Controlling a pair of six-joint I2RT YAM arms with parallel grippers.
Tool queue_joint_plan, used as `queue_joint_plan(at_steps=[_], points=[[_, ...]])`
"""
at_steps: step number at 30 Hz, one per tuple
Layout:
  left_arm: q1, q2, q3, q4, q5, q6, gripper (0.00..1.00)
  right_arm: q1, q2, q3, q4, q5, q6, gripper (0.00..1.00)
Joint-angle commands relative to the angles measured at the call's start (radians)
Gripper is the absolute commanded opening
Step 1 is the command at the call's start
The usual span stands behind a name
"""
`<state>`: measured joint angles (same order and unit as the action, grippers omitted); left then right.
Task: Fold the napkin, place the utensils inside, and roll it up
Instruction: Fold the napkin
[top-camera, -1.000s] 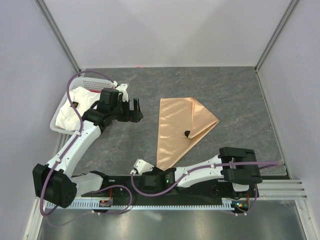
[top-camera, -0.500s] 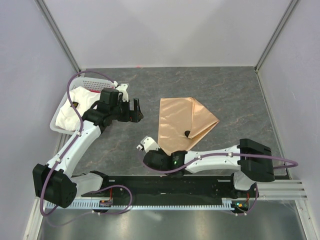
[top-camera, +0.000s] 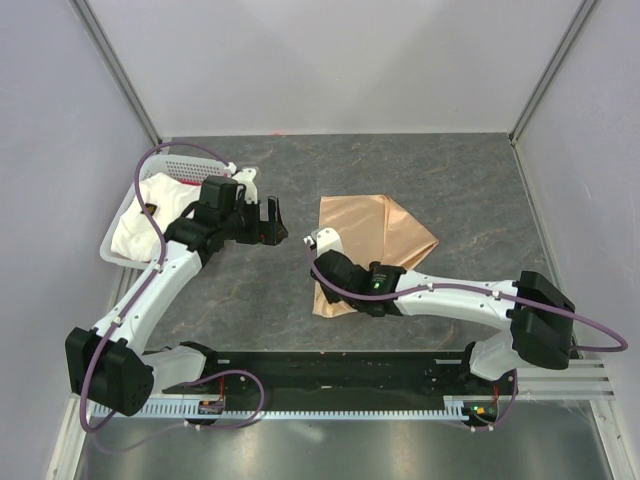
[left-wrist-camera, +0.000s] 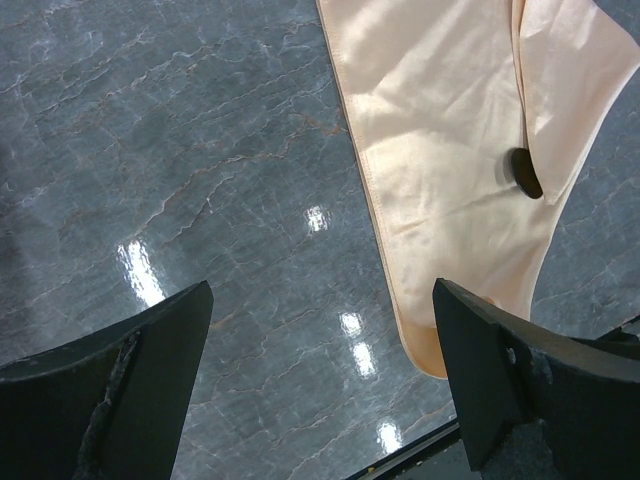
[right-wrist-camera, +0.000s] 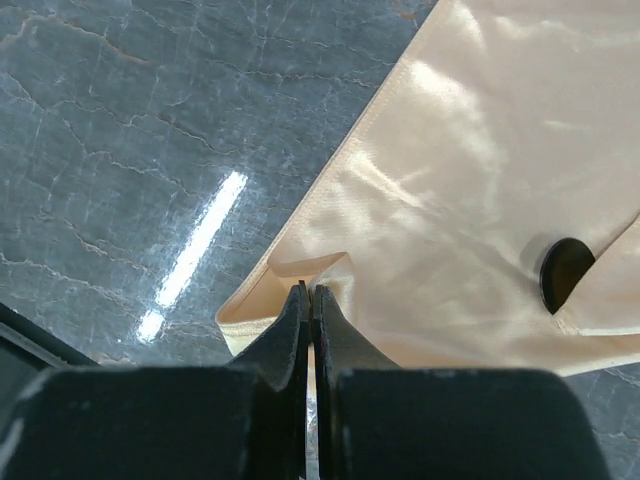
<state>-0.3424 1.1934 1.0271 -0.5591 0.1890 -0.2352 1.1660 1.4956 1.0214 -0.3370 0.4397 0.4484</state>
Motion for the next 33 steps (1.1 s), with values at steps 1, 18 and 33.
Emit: queue_joint_plan(at_steps=[1, 18, 33], points=[[0.000, 0.005, 0.002, 0.024, 0.033, -0.029, 0.99, -0.002, -0.009, -0.015, 0.033, -0.134, -0.033, 0.00], [-0.001, 0.006, 0.001, 0.022, 0.044, -0.030, 0.98, 0.257, 0.046, -0.046, -0.008, -0.210, 0.006, 0.46], [-0.001, 0.006, -0.001, 0.025, 0.038, -0.027, 0.98, 0.319, 0.092, -0.021, 0.027, -0.151, -0.218, 0.70]])
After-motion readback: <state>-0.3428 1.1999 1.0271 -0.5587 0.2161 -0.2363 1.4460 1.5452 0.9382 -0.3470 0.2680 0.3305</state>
